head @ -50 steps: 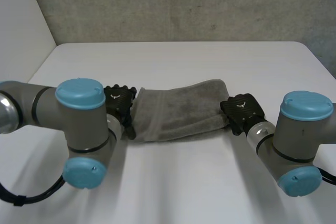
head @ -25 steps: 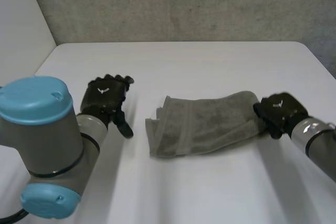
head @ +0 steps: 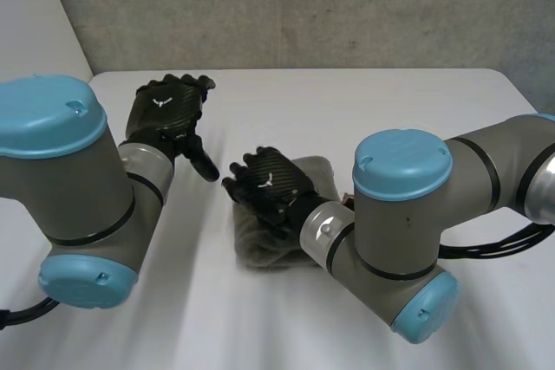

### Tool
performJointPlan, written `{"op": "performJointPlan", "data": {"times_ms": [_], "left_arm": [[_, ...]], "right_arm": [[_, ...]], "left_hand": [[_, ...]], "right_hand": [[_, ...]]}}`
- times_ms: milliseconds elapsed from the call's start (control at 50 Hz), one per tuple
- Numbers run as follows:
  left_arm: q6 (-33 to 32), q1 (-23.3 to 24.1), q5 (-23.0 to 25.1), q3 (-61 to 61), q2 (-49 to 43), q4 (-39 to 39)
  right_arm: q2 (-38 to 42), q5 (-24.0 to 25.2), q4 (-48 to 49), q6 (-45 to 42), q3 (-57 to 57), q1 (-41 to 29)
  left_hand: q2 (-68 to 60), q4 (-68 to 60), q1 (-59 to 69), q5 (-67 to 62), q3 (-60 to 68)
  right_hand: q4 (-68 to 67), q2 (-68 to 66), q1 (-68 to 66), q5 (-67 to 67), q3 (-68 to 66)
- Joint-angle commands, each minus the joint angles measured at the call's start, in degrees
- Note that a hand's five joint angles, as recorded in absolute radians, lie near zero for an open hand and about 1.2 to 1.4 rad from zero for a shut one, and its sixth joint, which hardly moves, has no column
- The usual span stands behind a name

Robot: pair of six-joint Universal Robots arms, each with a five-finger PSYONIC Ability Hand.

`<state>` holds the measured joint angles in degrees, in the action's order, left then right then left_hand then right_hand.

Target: Fold the towel.

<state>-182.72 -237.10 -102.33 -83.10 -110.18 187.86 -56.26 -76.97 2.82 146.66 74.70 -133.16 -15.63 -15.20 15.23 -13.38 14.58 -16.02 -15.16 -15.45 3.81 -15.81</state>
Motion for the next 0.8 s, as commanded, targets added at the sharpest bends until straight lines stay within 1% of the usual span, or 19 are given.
{"op": "performJointPlan", "data": {"times_ms": [20,60,160,240,280,380,500,560,580,600,640,660,680,700,720,740,760,780,800], "left_arm": [[0.5,1.8,0.3,0.3,-3.4,0.4],[0.5,2.5,0.6,0.4,-4.3,0.6],[0.5,3.8,2.7,0.2,-7.5,0.8],[0.3,5.2,3.4,-0.1,-11.0,0.7],[0.3,5.5,3.5,-0.3,-12.0,0.7],[0.2,5.6,3.5,-0.5,-15.0,0.7],[0.2,5.5,3.5,0.2,-14.3,0.2],[0.2,5.2,3.5,1.0,-11.2,0.0],[0.2,5.2,3.5,1.0,-11.2,0.0],[-0.1,5.1,3.6,1.6,-9.1,0.0],[-0.2,4.5,3.5,2.5,-6.9,-0.5],[-0.2,4.2,3.5,3.6,-5.0,-1.4],[-0.1,3.6,3.5,4.9,-3.0,-3.2],[-0.1,3.6,3.5,5.0,-2.9,-3.2],[-0.1,2.6,3.5,6.4,-0.8,-5.5],[-0.1,2.6,3.5,6.4,-0.8,-5.5],[0.0,1.3,3.5,7.9,1.6,-8.0],[0.3,-0.3,3.4,9.3,3.8,-10.1],[0.3,-0.3,3.4,9.4,3.8,-10.1]], "right_arm": [[-6.2,-5.7,-0.1,11.5,3.4,5.7],[-7.5,-5.0,0.1,17.8,5.3,8.1],[-7.0,-4.1,0.0,23.6,5.6,9.8],[-5.5,-3.9,-0.1,24.1,5.3,10.6],[-1.2,-3.6,-0.1,23.8,4.8,11.0],[4.0,-4.0,-0.6,23.7,2.9,12.0],[4.7,-3.7,-4.0,23.1,1.4,12.9],[2.4,-3.7,-4.7,23.1,1.0,13.0],[-0.7,-4.0,-4.7,23.3,0.7,13.3],[-0.8,-4.0,-4.7,23.3,0.7,13.3],[-6.6,-4.8,-4.4,23.6,0.6,14.4],[-6.7,-4.8,-4.4,23.6,0.6,14.4],[-9.5,-4.9,-4.1,23.9,0.4,15.3],[-9.5,-4.9,-4.1,23.9,0.4,15.3],[-11.7,-5.5,-4.1,24.2,0.0,16.1],[-14.0,-7.1,-4.1,24.6,-0.6,16.9],[-14.1,-7.1,-4.1,24.6,-0.6,16.9],[-16.2,-9.7,-4.2,25.3,-1.4,17.7],[-17.8,-12.7,-4.6,25.8,-2.2,18.4]], "left_hand": [[4.7,4.3,-4.3,12.5,-3.7],[4.7,4.3,-4.3,12.5,-3.7],[4.7,4.3,-4.3,12.5,-3.7],[4.7,4.3,-4.3,12.5,-3.7],[4.6,4.1,-4.2,12.3,-3.5],[4.6,4.1,-4.2,12.3,-3.5],[4.6,4.1,-4.2,12.3,-3.5],[4.7,4.3,-4.3,12.5,-3.7],[4.7,4.3,-4.3,12.5,-3.7],[4.7,4.3,-4.3,12.5,-3.7],[4.6,4.1,-4.2,12.3,-3.5],[4.6,4.1,-4.2,12.3,-3.5],[4.7,4.3,-4.3,12.5,-3.7],[4.7,4.3,-4.3,12.5,-3.7],[4.7,4.3,-4.3,12.5,-3.7],[4.7,4.3,-4.3,12.5,-3.7],[4.9,4.5,-4.5,12.7,-3.9],[4.9,4.5,-4.5,12.7,-3.9],[4.9,4.5,-4.5,12.7,-3.9]], "right_hand": [[6.0,5.2,5.4,-3.8,5.8],[6.0,5.2,5.4,-3.8,5.8],[6.0,5.2,5.4,-3.8,5.8],[6.0,5.2,5.4,-3.8,5.8],[6.0,5.2,5.4,-3.8,5.8],[6.0,5.2,5.4,-3.8,5.8],[6.0,5.2,5.4,-3.8,5.8],[6.0,5.2,5.4,-3.8,5.8],[6.0,5.2,5.4,-3.8,5.8],[6.0,5.2,5.4,-3.8,5.8],[6.0,5.2,5.4,-3.8,5.8],[6.0,5.2,5.4,-3.8,5.8],[6.0,5.2,5.4,-3.8,5.8],[6.0,5.2,5.4,-3.8,5.8],[6.0,5.2,5.4,-3.8,5.8],[6.0,5.2,5.4,-3.8,5.8],[6.0,5.2,5.4,-3.8,5.8],[6.0,5.2,5.4,-3.8,5.8],[6.0,5.2,5.4,-3.8,5.8]]}}
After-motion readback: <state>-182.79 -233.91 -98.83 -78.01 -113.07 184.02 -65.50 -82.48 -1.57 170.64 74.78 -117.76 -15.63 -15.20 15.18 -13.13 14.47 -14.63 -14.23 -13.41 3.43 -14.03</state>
